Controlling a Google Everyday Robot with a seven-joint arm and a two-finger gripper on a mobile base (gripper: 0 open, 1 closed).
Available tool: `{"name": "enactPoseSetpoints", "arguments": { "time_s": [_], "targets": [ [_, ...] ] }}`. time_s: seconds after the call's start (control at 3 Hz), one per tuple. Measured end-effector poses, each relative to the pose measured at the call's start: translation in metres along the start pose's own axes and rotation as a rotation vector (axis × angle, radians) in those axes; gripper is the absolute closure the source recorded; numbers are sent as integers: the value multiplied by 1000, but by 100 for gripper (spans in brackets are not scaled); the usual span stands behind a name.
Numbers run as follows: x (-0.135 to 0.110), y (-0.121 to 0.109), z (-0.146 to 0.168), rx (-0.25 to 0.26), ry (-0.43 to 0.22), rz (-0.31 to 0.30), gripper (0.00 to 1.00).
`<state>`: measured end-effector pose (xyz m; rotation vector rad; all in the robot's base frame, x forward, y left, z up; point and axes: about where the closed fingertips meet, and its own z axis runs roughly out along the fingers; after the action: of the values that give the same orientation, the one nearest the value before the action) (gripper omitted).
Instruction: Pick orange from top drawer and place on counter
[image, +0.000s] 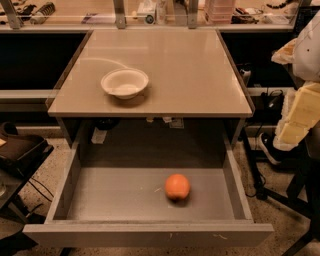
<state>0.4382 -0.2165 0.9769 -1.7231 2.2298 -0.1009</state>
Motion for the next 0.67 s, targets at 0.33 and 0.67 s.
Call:
{"name": "enactPoseSetpoints", "arguments": {
  "time_s": [0.33, 0.67],
  "targets": [
    [0, 0, 0, 0, 0, 0, 0],
    [-12, 2, 14, -9, -19, -13, 0]
  ]
}}
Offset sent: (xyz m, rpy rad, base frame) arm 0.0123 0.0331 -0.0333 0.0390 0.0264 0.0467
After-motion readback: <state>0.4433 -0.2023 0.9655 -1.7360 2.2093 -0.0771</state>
